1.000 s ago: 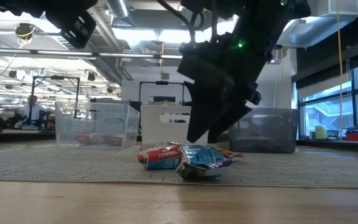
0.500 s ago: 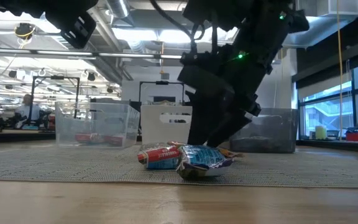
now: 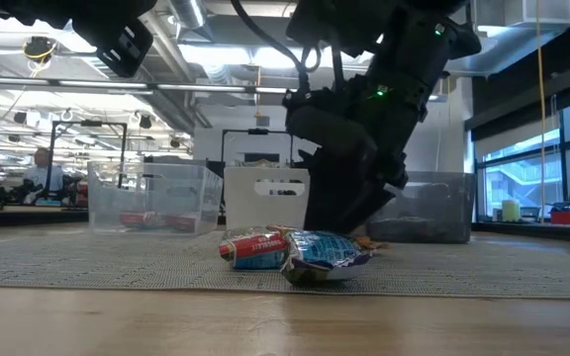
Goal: Pick and place Granola Bars by type
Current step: Put the yellow granola bar into the black bin
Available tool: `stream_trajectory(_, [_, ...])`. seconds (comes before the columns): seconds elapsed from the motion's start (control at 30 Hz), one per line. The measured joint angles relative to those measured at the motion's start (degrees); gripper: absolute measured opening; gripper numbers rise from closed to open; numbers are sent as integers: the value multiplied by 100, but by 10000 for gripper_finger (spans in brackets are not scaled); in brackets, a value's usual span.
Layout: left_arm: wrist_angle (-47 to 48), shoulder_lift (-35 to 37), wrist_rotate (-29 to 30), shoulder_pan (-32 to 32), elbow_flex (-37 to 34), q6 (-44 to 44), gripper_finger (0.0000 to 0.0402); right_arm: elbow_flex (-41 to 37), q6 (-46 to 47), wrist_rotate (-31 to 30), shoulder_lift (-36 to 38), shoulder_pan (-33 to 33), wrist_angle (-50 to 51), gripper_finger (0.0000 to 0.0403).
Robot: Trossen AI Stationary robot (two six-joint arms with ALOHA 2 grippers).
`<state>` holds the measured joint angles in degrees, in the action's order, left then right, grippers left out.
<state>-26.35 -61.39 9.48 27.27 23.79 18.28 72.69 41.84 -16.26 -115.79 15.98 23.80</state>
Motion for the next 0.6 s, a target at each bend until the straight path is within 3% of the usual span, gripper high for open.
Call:
stream_trajectory(0.27, [0, 0, 4, 0, 0, 1, 132, 13, 68, 200, -59, -77, 7, 243])
stream_trajectory(0.6, [2, 0, 4, 0, 0, 1, 132, 13, 129, 191, -59, -92, 102, 158])
